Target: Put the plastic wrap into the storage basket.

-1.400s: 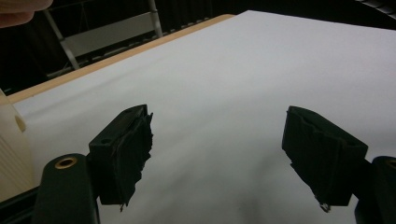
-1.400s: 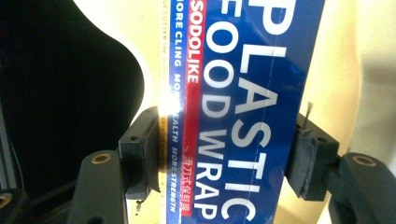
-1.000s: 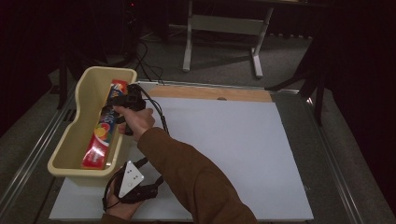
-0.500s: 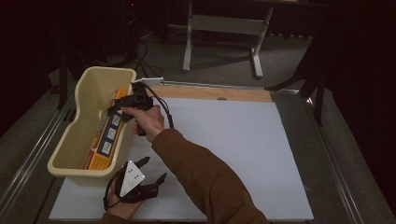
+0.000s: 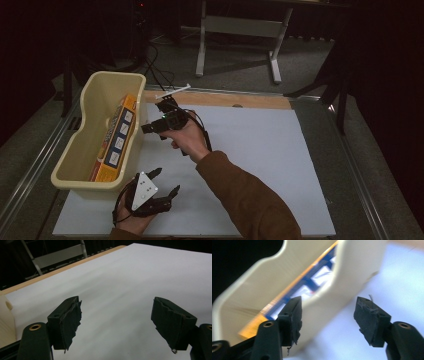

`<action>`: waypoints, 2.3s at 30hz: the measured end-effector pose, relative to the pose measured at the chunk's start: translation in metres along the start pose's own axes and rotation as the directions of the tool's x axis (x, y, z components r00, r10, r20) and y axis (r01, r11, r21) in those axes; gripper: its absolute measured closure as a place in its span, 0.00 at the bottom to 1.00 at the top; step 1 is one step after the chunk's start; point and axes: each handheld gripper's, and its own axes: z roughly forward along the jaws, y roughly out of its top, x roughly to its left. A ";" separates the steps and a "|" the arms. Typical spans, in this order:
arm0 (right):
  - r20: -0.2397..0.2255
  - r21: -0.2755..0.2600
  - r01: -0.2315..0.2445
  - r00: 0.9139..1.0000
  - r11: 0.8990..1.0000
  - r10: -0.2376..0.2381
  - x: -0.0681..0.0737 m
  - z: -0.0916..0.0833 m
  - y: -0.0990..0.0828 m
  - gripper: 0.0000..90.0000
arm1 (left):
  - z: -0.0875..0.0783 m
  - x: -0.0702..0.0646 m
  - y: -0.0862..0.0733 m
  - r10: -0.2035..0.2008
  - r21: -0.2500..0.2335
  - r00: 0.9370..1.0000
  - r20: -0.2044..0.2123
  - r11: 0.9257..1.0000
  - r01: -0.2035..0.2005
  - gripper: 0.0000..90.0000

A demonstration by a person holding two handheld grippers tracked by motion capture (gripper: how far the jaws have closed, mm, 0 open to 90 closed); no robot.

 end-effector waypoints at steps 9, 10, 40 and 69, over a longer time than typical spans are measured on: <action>0.168 -0.062 0.185 0.971 0.981 -0.172 -0.012 -0.038 -0.032 0.39 | 0.004 -0.001 0.000 0.003 0.036 1.000 -0.020 0.999 -0.003 0.27; 0.199 -0.061 0.210 0.961 0.976 -0.195 -0.014 -0.042 -0.037 0.38 | 0.004 -0.001 0.000 0.003 0.037 1.000 -0.022 0.999 -0.002 0.27; 0.320 -0.182 0.257 0.928 0.949 -0.190 -0.096 -0.134 -0.239 0.32 | 0.004 0.003 -0.002 -0.017 0.058 0.998 -0.060 0.998 0.021 0.27; 0.399 -0.242 0.196 0.913 0.950 -0.087 -0.125 -0.182 -0.282 0.15 | 0.006 0.003 -0.003 -0.058 0.081 0.998 -0.033 0.995 0.060 0.24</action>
